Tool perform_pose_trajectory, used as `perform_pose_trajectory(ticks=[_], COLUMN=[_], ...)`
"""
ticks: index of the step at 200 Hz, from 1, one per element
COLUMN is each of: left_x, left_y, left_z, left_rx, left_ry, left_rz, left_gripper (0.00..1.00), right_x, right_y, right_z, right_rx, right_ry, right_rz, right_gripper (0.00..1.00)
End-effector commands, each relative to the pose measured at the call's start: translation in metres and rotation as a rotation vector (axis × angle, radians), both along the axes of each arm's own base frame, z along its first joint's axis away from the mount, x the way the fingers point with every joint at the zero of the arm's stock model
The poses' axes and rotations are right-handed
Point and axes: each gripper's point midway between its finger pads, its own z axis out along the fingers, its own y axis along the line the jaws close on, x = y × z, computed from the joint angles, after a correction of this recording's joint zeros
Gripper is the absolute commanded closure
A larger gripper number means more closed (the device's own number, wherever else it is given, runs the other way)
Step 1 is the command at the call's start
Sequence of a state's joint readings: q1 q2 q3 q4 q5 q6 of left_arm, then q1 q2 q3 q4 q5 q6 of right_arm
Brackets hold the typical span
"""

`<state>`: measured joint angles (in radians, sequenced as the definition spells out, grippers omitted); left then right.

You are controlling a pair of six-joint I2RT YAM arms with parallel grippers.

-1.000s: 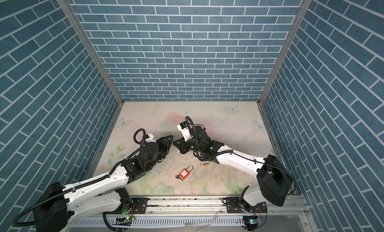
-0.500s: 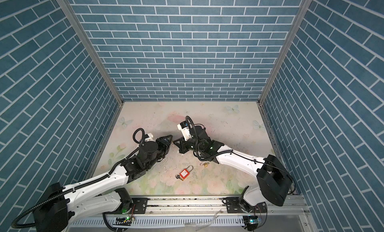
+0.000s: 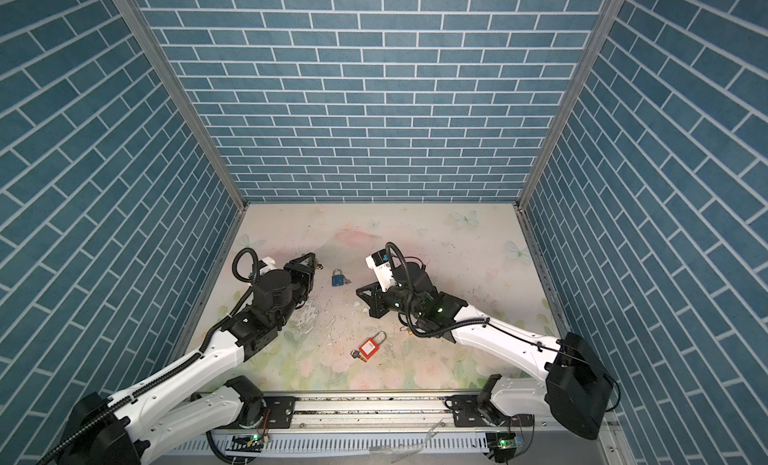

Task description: Lock with the key

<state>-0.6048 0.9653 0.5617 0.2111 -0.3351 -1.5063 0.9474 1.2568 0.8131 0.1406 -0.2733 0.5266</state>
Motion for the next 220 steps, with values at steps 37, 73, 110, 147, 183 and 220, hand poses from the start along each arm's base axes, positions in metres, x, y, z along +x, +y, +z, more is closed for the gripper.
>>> perform_pose_trajectory(ticks=[37, 73, 110, 147, 183, 220], left_x=[0.003, -0.003, -0.006, -0.007, -0.009, -0.011], left_y=[-0.043, -0.065, -0.072, -0.073, -0.075, -0.079], left_z=[0.001, -0.009, -0.008, -0.003, -0.005, -0.008], left_rx=[0.098, 0.12, 0.103, 0.112, 0.11, 0.113], left_ry=[0.091, 0.205, 0.215, 0.213, 0.223, 0.247], left_rz=[-0.224, -0.349, -0.387, -0.398, -0.414, -0.441], left_gripper=[1.0, 1.0, 1.0, 1.0, 1.0, 1.0], right_x=[0.011, 0.019, 0.031, 0.04, 0.045, 0.049], right_y=[0.012, 0.021, 0.025, 0.028, 0.031, 0.036], right_z=[0.029, 0.04, 0.038, 0.035, 0.022, 0.016], right_rx=[0.037, 0.059, 0.061, 0.056, 0.033, 0.022], right_ry=[-0.055, -0.091, -0.081, -0.072, -0.052, -0.054], right_rz=[-0.002, -0.005, -0.036, -0.065, -0.069, -0.063], right_gripper=[0.8, 0.61, 0.53, 0.54, 0.63, 0.72])
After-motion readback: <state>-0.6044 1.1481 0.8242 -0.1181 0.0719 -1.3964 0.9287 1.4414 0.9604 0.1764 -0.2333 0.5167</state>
